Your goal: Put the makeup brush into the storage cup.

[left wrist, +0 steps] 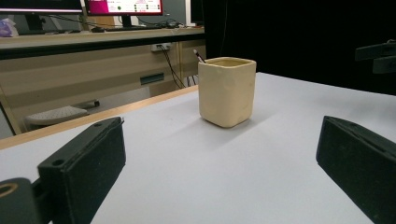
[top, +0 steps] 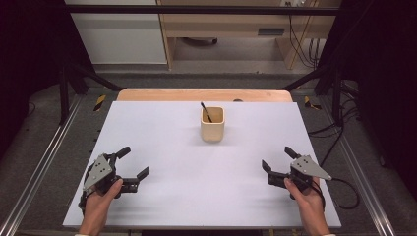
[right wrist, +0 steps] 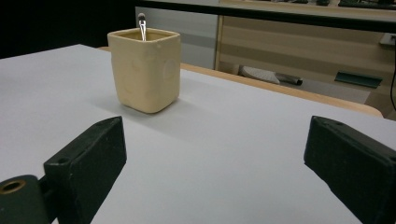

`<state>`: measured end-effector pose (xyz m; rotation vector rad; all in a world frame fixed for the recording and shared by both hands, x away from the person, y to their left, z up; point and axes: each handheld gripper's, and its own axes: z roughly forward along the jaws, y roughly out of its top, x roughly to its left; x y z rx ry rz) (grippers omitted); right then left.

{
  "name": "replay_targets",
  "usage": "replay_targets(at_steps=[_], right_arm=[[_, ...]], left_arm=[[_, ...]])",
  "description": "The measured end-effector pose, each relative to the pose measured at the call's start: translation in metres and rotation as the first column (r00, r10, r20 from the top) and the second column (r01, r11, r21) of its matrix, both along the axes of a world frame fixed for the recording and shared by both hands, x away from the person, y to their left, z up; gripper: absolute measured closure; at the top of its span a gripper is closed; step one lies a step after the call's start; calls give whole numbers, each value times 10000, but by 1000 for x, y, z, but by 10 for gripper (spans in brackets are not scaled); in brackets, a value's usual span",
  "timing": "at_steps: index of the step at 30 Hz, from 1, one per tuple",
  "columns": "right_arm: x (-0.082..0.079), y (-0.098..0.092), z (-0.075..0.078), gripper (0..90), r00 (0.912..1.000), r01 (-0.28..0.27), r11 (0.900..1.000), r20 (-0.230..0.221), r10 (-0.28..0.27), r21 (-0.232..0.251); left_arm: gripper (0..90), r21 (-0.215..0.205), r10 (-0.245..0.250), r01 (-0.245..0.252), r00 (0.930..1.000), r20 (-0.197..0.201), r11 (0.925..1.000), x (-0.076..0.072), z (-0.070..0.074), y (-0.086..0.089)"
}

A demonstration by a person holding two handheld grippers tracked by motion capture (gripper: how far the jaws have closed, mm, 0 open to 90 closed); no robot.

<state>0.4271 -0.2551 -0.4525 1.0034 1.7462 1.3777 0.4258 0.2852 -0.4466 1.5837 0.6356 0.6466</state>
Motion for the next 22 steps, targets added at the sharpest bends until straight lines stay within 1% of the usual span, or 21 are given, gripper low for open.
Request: replay_targets(at_steps=[2, 6, 10, 12, 16, 19, 22], right_arm=[[-2, -3, -1, 55, 10000, -21, 10000, 90, 22, -33], [-4, -8, -4, 52, 9999, -39, 10000, 109, 39, 4], [-7, -11, -8, 48, 9998, -131, 9999, 158, 132, -90], [-9, -12, -10, 48, 9997, -144, 9999, 171, 145, -64], [-11, -15, -14, 44, 9993, -278, 9994, 225, 282, -189], [-12, -16, -17, 44, 9990, -374, 9990, 233, 380, -251], [-13, -16, -17, 41, 9981, -441, 9989, 423, 448, -182]], left_arm=[[10, 36, -13, 13, 10000, 12, 10000, -1, 0, 1], [11, 51, 39, -39, 10000, -1, 10000, -3, 1, 4], [10, 87, 64, -65, 10000, 24, 9999, -6, 2, 6], [10, 112, 82, -82, 10000, 25, 9999, -7, 2, 7], [10, 199, 112, -113, 9999, 46, 9997, -11, 2, 9], [10, 120, 152, -153, 9999, 77, 9998, -12, 3, 10], [10, 43, 189, -189, 9998, 91, 9998, -12, 4, 12]])
